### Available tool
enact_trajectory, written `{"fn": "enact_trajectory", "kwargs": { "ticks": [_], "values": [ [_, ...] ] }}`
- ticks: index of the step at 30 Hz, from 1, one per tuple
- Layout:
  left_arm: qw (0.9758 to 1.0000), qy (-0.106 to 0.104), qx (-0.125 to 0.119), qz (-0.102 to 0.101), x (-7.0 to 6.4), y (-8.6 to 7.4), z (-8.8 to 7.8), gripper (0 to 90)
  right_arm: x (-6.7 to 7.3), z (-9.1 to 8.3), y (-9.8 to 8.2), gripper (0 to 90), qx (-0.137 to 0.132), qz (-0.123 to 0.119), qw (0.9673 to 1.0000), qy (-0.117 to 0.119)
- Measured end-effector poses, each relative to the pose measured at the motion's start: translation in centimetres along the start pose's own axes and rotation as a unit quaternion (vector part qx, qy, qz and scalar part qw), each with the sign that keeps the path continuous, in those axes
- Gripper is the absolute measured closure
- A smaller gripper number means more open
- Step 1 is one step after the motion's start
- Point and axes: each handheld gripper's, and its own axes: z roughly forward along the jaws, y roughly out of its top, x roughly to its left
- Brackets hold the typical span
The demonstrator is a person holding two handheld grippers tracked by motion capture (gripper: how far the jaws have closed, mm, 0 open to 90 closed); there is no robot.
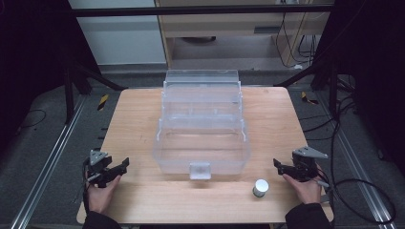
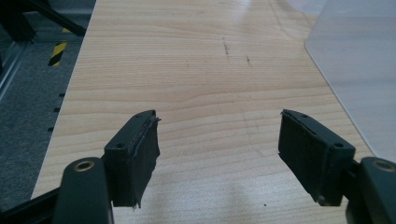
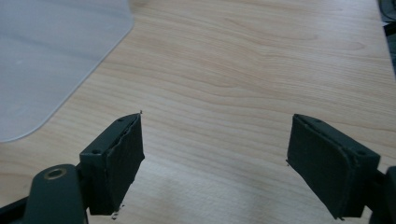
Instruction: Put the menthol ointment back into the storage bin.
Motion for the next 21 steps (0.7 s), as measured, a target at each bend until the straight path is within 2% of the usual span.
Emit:
{"fn": "enact_trajectory", "kwargs": {
  "ticks": [3,5,6,8,9,10,11,16,19,21],
  "values": [
    [1.0000,0.004,-0.006,0.003,0.0,0.1,-0.2,29.0,0.6,-0.6,0.4,17.7,0.000,-0.017,0.9998,0.005],
    [1.0000,0.006,-0.006,0.004,0.0,0.1,-0.1,29.0,0.9,-1.2,0.9,17.8,-0.016,-0.023,0.9995,0.011],
    [1.0000,0.005,-0.003,0.005,0.0,0.1,-0.1,29.0,1.1,-1.5,1.2,17.6,-0.015,-0.026,0.9994,0.018],
    [1.0000,0.005,0.001,0.006,-0.1,0.0,0.0,29.0,1.3,-2.0,1.7,17.6,-0.020,-0.045,0.9985,0.025],
    [1.0000,0.005,0.001,0.006,-0.1,0.0,0.0,29.0,1.3,-2.0,1.7,17.6,-0.020,-0.045,0.9985,0.025],
    [0.9999,0.005,0.002,0.009,-0.2,0.0,0.0,28.9,1.6,-2.4,2.1,17.8,-0.016,-0.062,0.9975,0.029],
    [0.9999,0.004,0.003,0.011,-0.2,0.0,0.0,28.9,1.7,-2.7,2.3,17.8,-0.015,-0.068,0.9971,0.030],
    [0.9999,0.000,0.005,0.011,-0.2,0.0,0.1,28.7,1.9,-3.6,3.3,17.9,-0.013,-0.082,0.9954,0.049],
    [0.9999,0.000,0.004,0.010,-0.2,0.1,0.1,28.7,2.0,-4.2,4.2,17.8,-0.010,-0.096,0.9939,0.052],
    [0.9999,0.000,0.003,0.012,-0.2,0.1,0.0,28.7,2.1,-4.4,4.5,17.8,-0.010,-0.098,0.9936,0.056]
  ]
}}
